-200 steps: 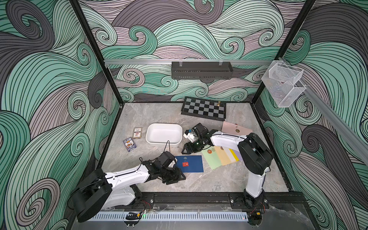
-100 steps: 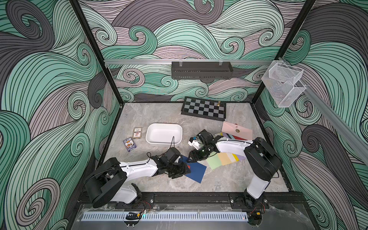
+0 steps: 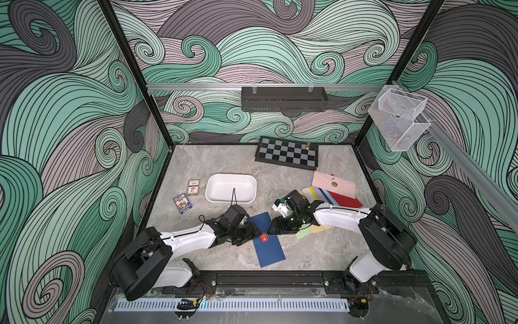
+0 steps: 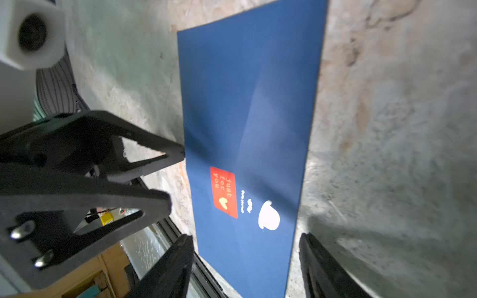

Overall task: Put the sealed envelopes into the storage box
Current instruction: Pick up the envelope from the center of the board.

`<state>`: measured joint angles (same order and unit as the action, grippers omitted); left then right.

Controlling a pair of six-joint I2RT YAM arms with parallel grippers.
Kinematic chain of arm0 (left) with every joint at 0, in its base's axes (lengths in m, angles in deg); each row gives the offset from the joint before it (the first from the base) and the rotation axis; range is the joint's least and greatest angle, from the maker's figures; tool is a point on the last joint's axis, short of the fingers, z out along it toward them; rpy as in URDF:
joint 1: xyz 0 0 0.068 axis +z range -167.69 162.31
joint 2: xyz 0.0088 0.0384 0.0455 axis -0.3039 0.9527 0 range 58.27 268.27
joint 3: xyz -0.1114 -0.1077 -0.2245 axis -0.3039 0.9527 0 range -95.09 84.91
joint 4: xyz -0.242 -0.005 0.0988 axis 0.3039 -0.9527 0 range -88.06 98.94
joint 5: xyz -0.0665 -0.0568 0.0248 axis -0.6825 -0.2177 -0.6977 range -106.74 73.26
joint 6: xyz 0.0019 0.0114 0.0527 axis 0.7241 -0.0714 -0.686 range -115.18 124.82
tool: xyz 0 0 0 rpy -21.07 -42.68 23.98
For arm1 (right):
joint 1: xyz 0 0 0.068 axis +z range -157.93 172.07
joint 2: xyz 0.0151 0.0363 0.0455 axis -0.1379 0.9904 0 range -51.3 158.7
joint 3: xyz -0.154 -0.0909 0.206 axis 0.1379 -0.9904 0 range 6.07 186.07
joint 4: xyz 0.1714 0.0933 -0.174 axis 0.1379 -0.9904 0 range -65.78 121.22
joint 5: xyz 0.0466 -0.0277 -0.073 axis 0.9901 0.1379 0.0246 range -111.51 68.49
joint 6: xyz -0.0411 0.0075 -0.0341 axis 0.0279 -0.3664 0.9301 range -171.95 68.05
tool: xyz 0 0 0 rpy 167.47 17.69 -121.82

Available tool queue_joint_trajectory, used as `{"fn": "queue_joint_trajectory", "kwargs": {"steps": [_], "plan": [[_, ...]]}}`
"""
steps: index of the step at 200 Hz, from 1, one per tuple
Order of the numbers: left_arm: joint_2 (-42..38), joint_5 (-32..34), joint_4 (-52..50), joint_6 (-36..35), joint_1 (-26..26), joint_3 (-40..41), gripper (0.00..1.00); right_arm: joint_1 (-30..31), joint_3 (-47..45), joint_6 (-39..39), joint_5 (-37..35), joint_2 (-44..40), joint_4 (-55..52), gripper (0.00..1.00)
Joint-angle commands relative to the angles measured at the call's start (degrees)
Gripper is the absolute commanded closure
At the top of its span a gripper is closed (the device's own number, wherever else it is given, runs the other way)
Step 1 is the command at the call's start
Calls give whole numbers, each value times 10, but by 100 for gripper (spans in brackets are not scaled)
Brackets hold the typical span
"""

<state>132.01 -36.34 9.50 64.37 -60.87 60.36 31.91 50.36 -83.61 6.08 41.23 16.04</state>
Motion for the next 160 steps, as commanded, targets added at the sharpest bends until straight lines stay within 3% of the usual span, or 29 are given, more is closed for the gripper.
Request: {"fn": "queue_joint_trajectory", "kwargs": {"steps": [1, 116, 160], "plan": [[-5, -14, 7, 25, 0, 34, 34, 8, -8, -45, -47, 15, 20, 32], [17, -29, 45, 42, -9, 44, 35, 25, -43, -147, 59, -23, 141, 32], [-7, -35, 101, 37, -9, 53, 34, 20, -57, -140, 44, -19, 145, 32]]}}
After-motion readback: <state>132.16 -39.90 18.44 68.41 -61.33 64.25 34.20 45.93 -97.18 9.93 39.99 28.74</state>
